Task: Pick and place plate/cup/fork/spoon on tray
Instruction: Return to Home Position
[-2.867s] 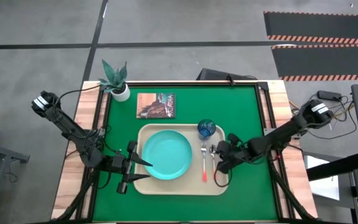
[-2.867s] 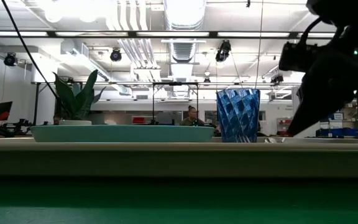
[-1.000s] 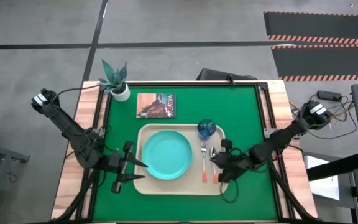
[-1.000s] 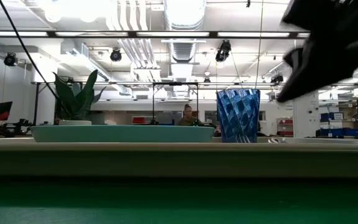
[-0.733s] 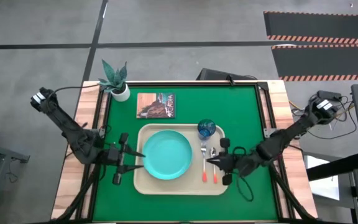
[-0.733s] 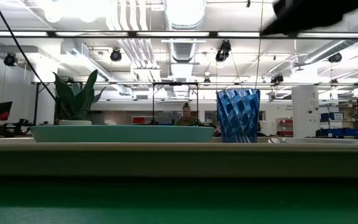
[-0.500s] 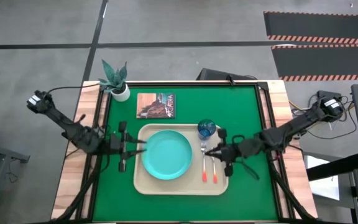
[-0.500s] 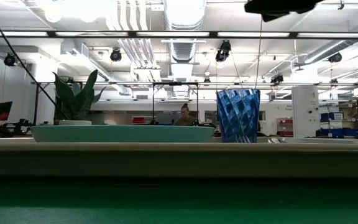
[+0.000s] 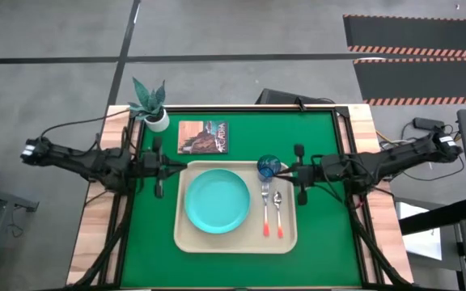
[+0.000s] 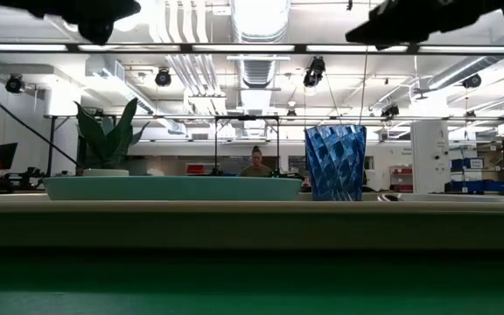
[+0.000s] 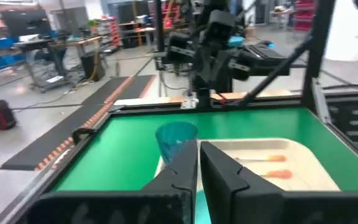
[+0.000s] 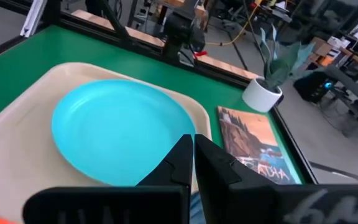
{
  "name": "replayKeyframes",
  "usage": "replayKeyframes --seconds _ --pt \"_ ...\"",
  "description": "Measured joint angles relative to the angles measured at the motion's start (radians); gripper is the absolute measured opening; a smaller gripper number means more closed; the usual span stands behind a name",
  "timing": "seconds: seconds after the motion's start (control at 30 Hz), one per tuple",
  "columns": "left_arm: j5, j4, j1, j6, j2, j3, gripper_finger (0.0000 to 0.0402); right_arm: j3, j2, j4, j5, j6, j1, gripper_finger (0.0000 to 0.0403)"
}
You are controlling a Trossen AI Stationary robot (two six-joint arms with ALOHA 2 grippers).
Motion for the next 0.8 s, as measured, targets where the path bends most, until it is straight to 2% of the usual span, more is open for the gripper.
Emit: replayKeyframes --seconds 0.07,0.33,0.6,0.7,0.8 --pt "0.039 -0.001 0.022 0.002 -0.051 -0.053 0.0006 -0.026 -0.028 0.001 -0.002 0.008 -0.004 0.0008" --pt "0.035 0.0 0.032 0.001 -0.278 -0.246 0.0006 -0.153 -0.165 0.002 -0.002 0.044 -0.006 0.0008" --pt "0.022 -0.102 0.032 -0.001 -0.55 -0.269 0.0006 -0.248 -0.311 0.026 0.001 0.042 -0.007 0.0008" --pt "0.011 -0.142 0.032 -0.002 -0.563 -0.302 0.0006 -0.286 -0.37 0.033 0.001 0.031 -0.007 0.0008" --pt "-0.001 -0.109 0.032 -0.001 -0.538 -0.321 0.0006 -0.322 -0.433 0.032 0.001 0.022 -0.007 0.0008"
